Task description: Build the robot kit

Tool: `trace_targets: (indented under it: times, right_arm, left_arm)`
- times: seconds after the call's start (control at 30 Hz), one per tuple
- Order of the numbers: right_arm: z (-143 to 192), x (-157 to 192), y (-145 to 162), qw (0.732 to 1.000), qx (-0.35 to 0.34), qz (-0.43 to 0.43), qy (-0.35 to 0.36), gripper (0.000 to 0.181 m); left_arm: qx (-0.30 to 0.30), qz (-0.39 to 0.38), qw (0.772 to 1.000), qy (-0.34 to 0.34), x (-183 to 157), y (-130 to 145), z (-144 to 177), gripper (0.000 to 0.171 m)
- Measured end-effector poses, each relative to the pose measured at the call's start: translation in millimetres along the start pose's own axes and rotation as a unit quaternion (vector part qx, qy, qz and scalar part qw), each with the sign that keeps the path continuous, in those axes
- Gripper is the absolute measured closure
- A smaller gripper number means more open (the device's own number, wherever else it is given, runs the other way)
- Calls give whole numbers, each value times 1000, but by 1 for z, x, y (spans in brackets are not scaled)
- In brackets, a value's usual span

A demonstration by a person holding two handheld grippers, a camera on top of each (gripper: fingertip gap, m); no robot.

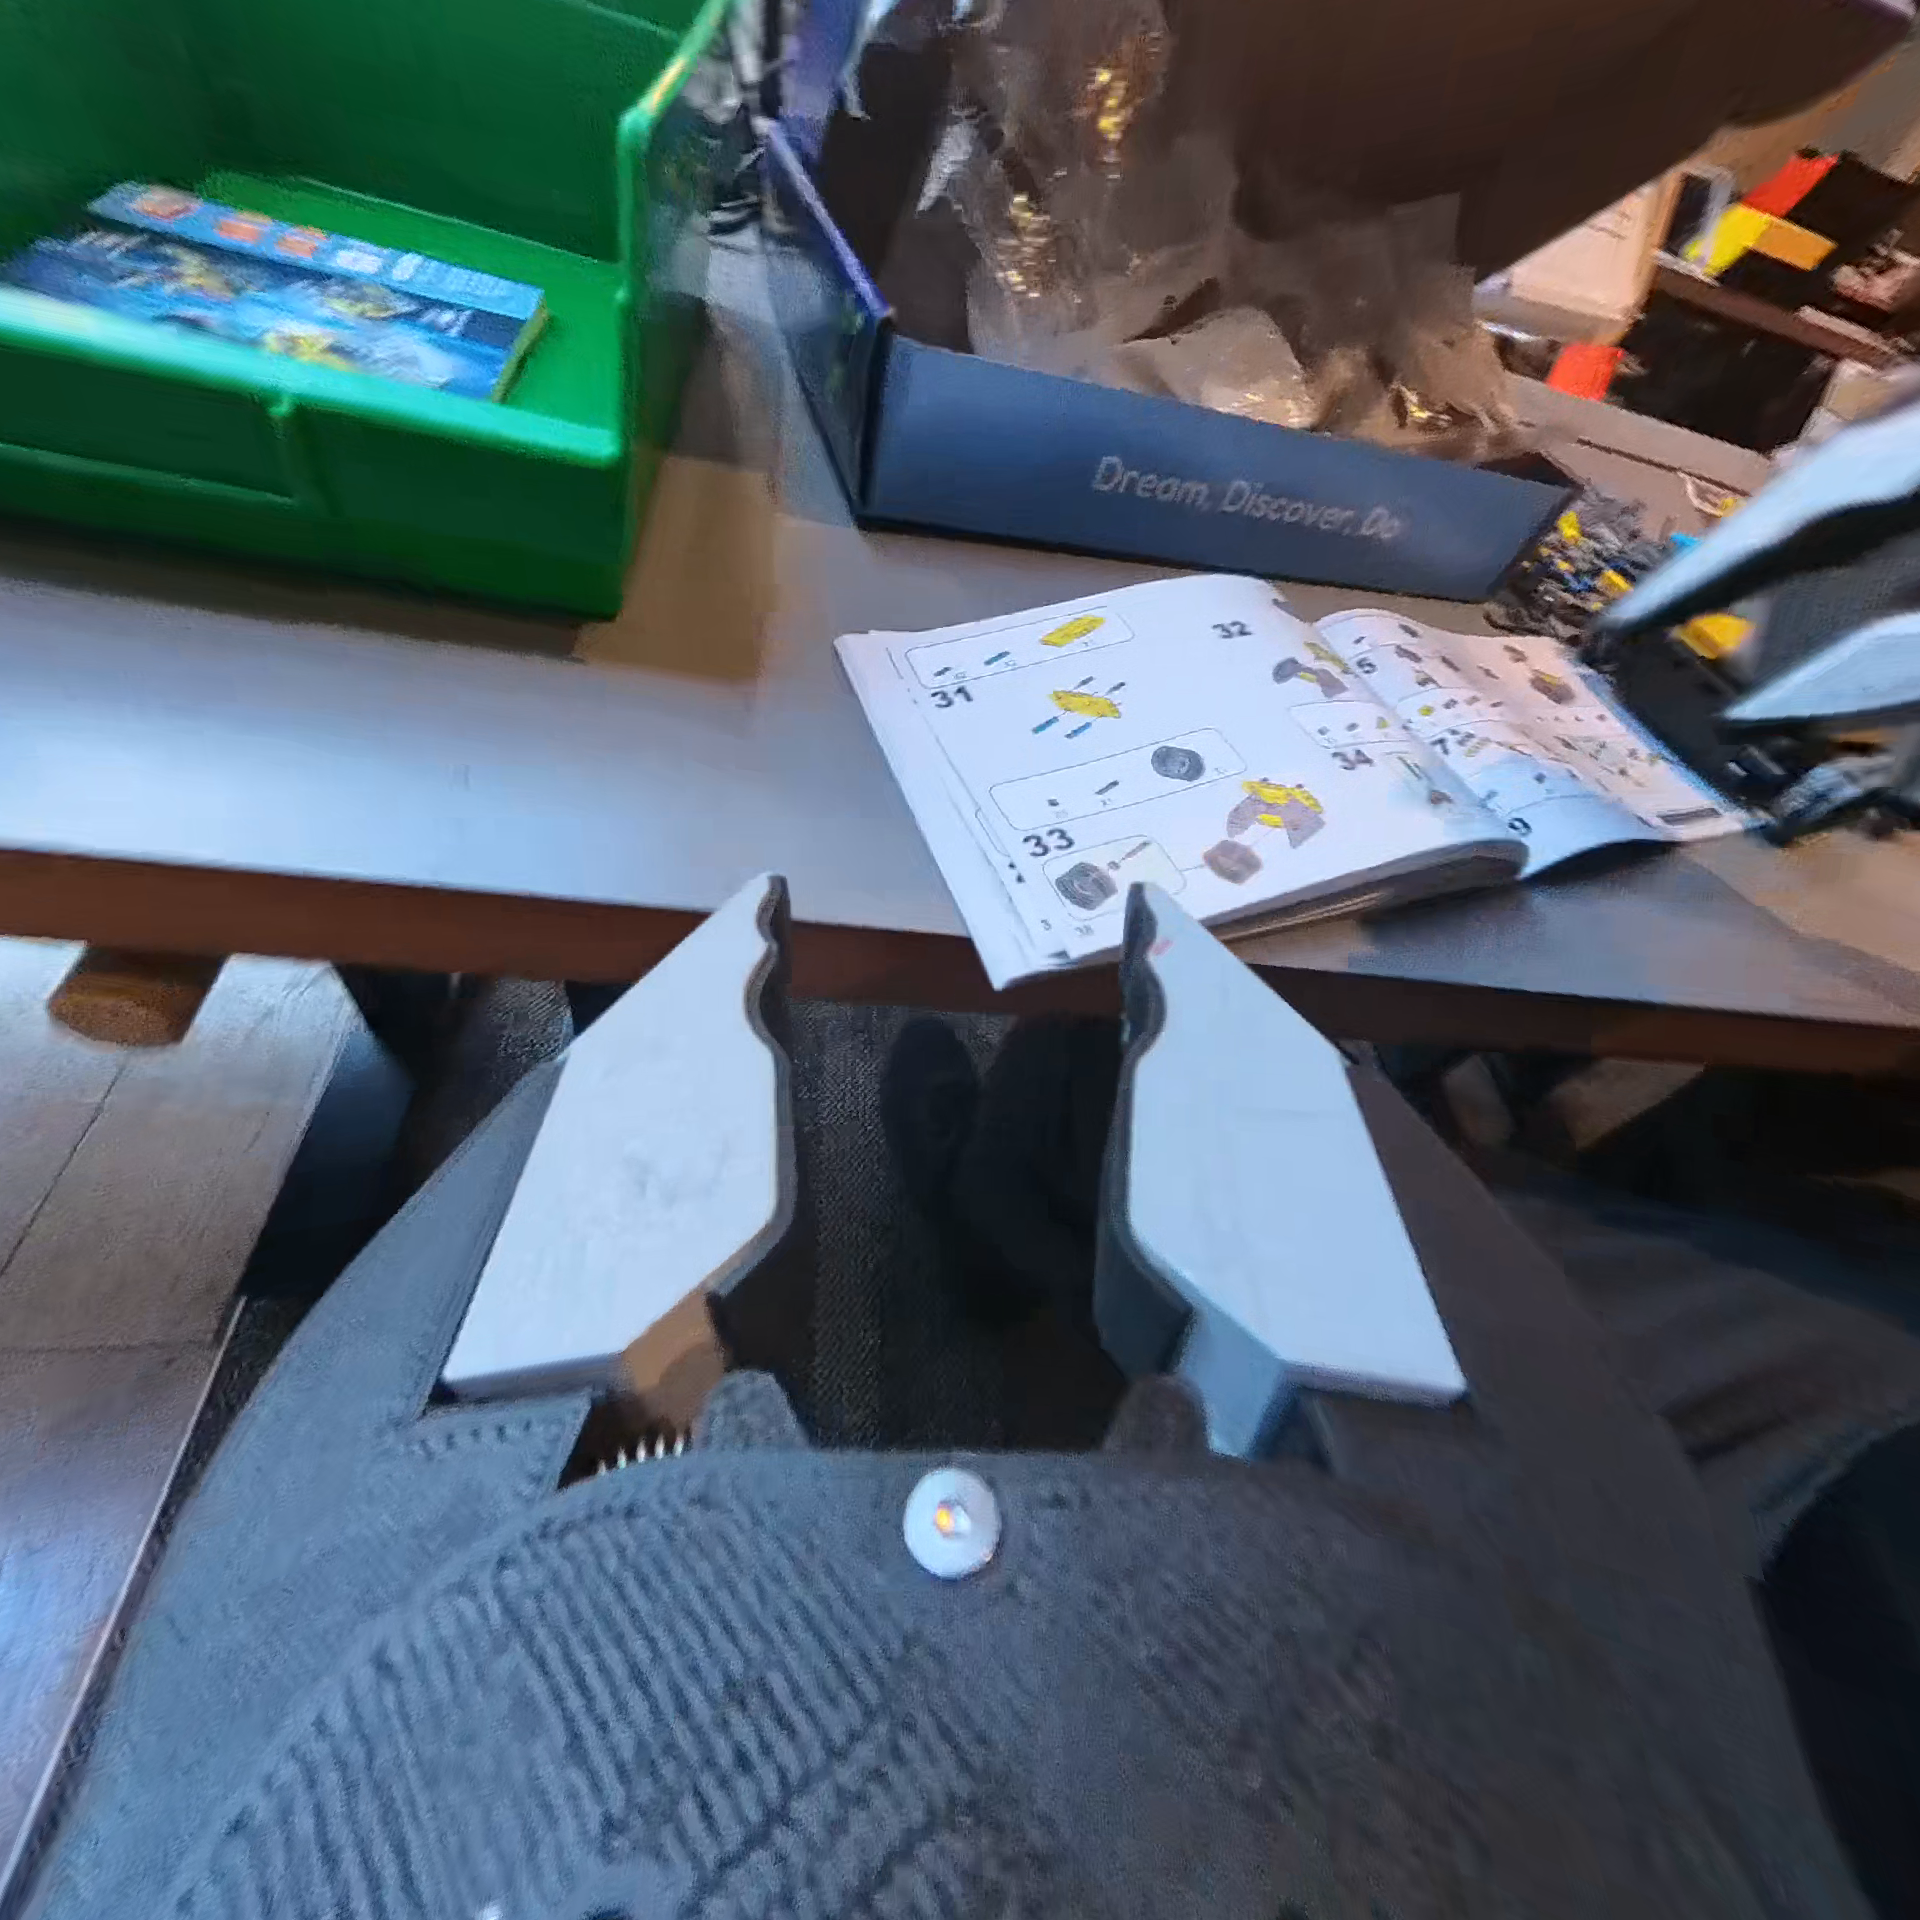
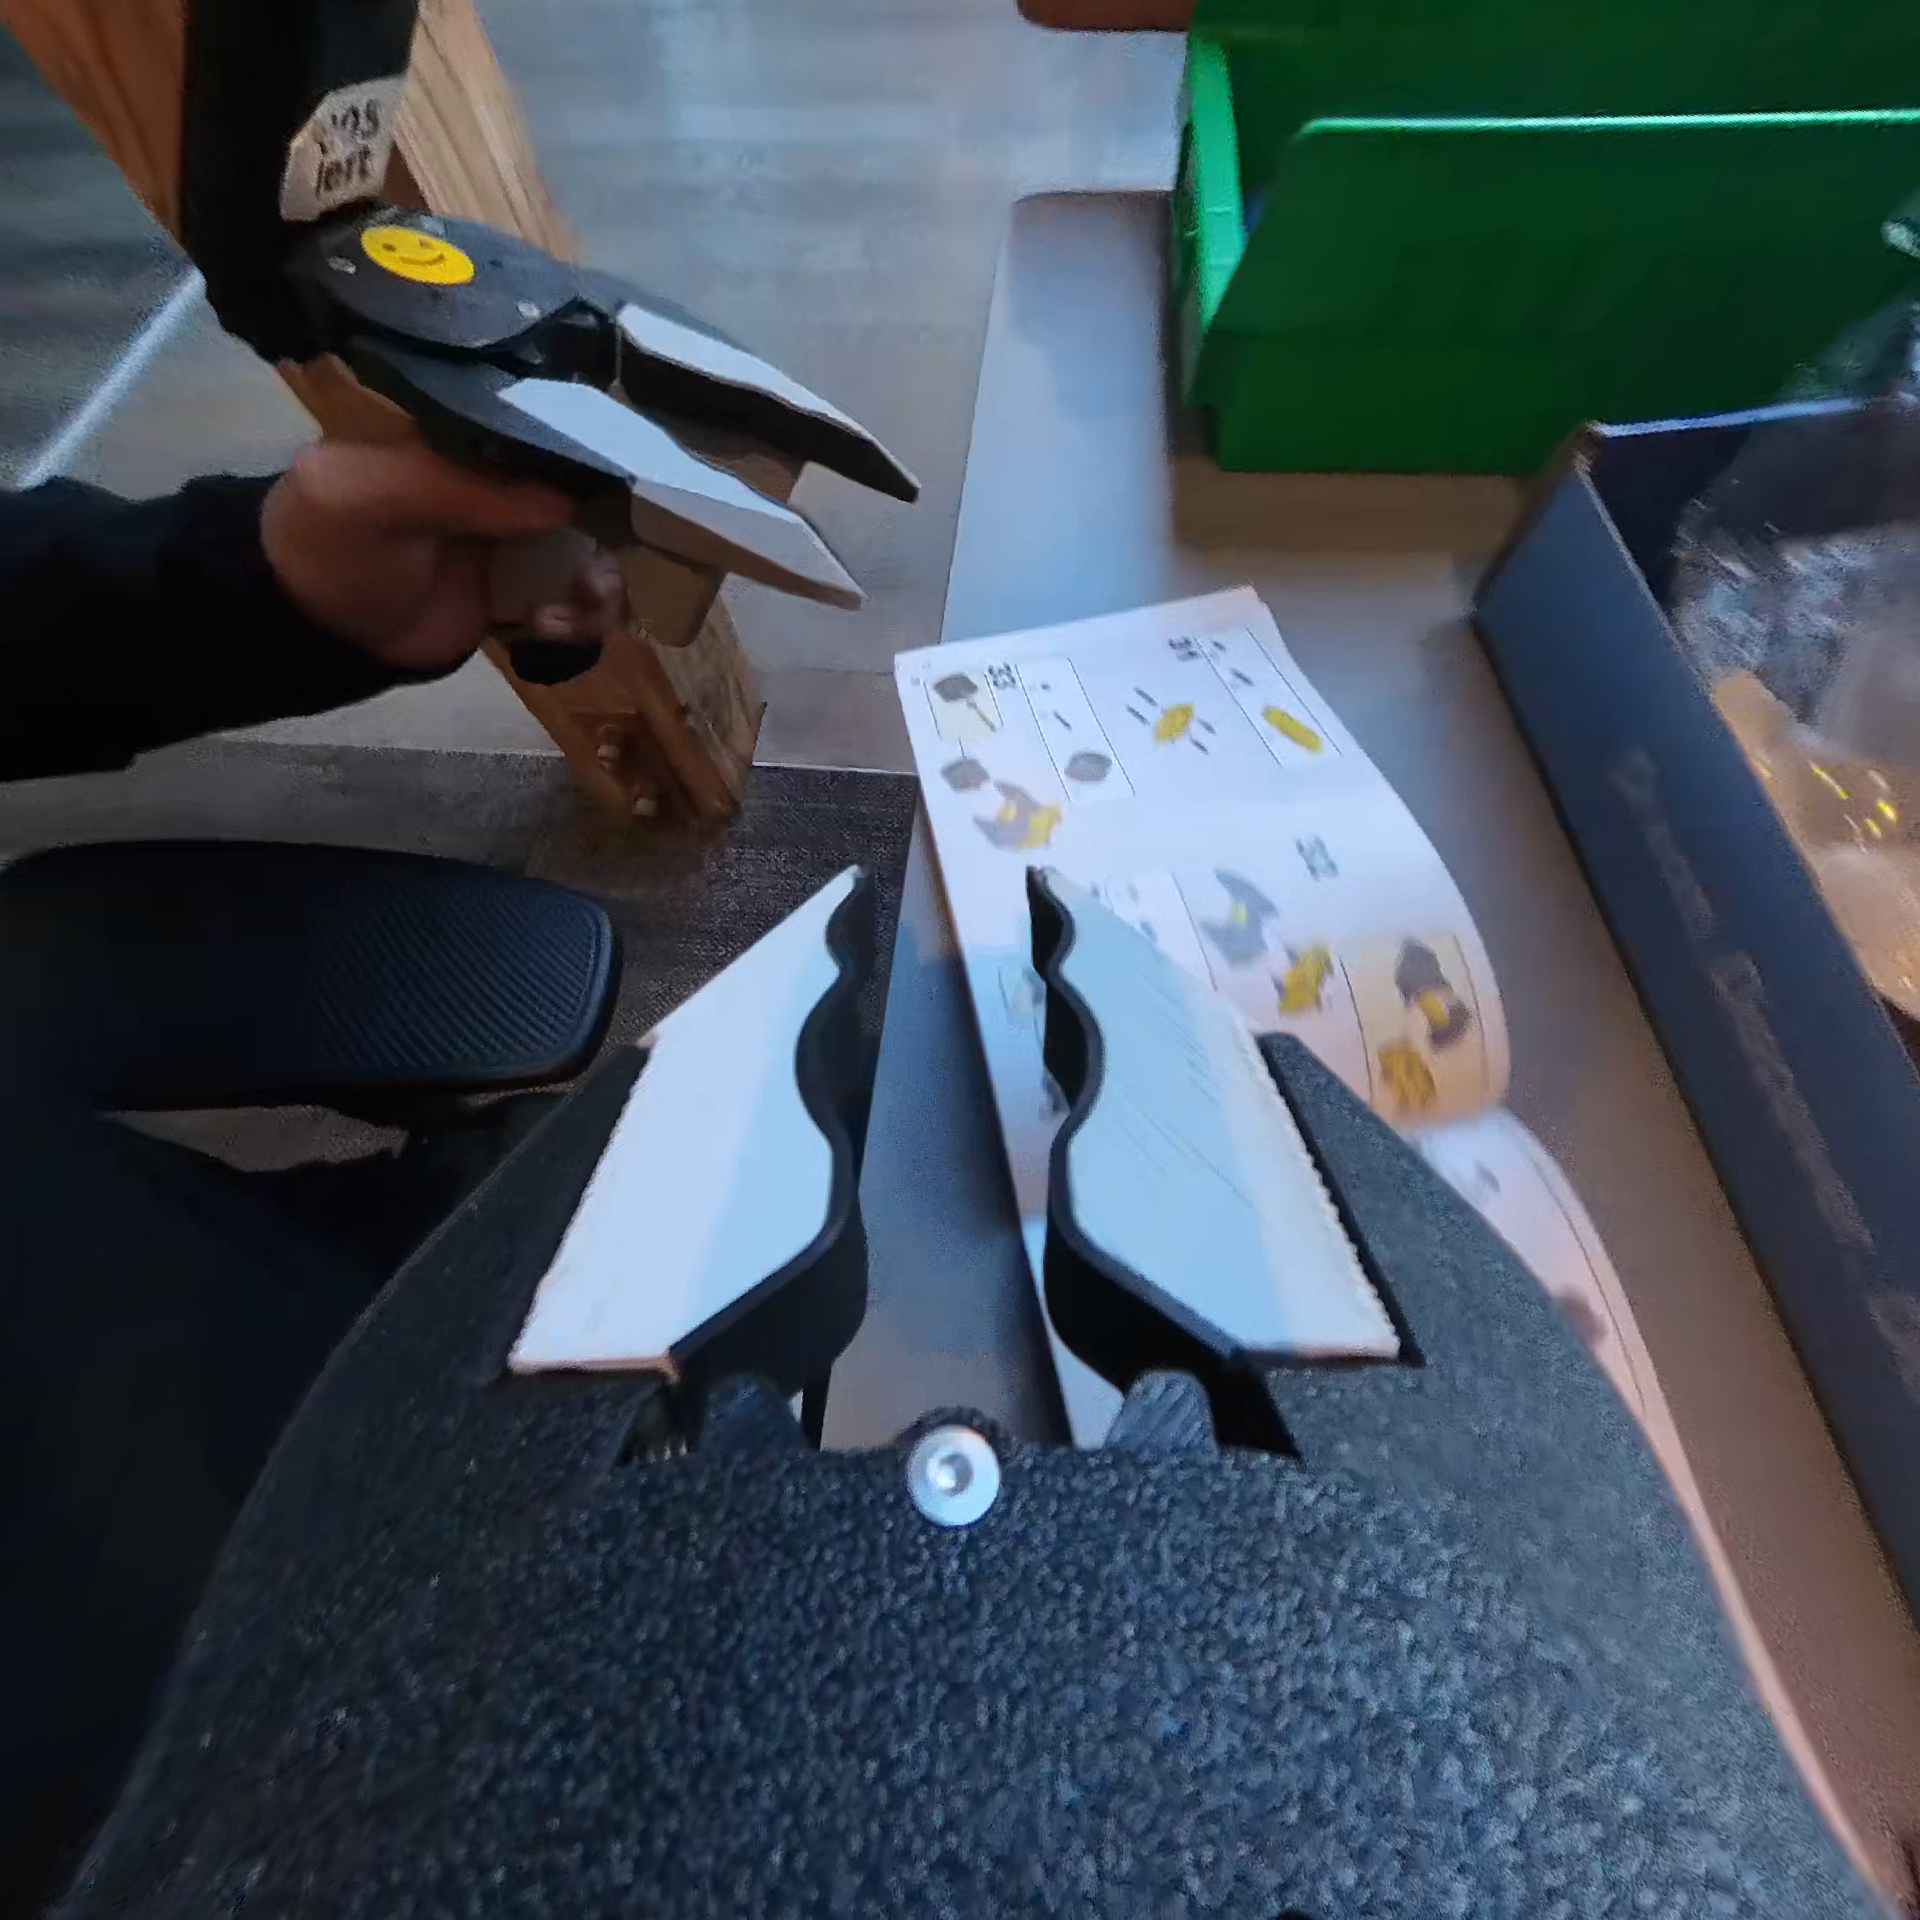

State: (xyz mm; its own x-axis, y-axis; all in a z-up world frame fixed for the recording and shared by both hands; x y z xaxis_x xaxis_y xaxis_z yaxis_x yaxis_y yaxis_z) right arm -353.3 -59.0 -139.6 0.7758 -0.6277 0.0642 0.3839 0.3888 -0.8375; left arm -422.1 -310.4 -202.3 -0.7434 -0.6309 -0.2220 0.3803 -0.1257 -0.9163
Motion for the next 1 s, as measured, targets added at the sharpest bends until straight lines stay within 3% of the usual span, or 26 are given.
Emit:
trace_targets:
  times: [0.07, 0.17, 0.3, 0.4, 0.43, 0.5, 0.67, 0.73, 0.87, 1.0]
  right_arm:
    - [-29, -3, -14, 1000, 22, 12, -6, 154]
    - [-66, -11, -28, 998, 60, 18, 0, 172]
    - [-107, -8, -28, 990, 134, 34, 16, 160]
    - [-118, -1, -14, 982, 182, 43, 27, 165]
    - [-117, 1, -13, 983, 179, 28, 18, 176]
    - [-112, 3, -9, 983, 184, 4, 15, 177]
    - [-100, 7, -2, 981, 188, -14, 46, 174]
    - [-97, 12, 0, 982, 180, -8, 49, 160]
    - [-100, 24, 5, 983, 167, 45, 59, 144]
    - [-98, 31, 9, 977, 171, 97, 80, 146]
  left_arm:
    - [10, -27, 999, 42, 1, -5, -5, 111]
    - [74, -78, 984, 143, 1, -4, -13, 115]
    - [109, -183, 954, 211, 9, -9, -17, 112]
    - [119, -256, 921, 267, 11, -13, -19, 112]
    - [129, -269, 909, 291, 10, -12, -21, 112]
    - [153, -292, 885, 328, 9, -6, -27, 110]
    - [154, -341, 866, 332, 5, -4, -37, 113]
    - [147, -350, 864, 330, 3, -5, -35, 111]
    - [133, -360, 865, 322, -2, -7, -32, 113]
    - [150, -364, 871, 294, -5, 0, -34, 111]
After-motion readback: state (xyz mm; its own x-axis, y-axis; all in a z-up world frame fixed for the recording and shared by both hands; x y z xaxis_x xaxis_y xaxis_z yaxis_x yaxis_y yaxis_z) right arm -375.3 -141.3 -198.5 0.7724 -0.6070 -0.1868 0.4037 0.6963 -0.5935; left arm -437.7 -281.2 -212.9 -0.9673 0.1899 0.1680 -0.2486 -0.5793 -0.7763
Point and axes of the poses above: each gripper's, where its closed fingertips meet, z back along the fingers, y out of its underside, x = y × z across the jaws, the point moved 9 cm from there along z, back along the fingers, and after that the axes turned 1 degree about -z, right-handed, at the moved point
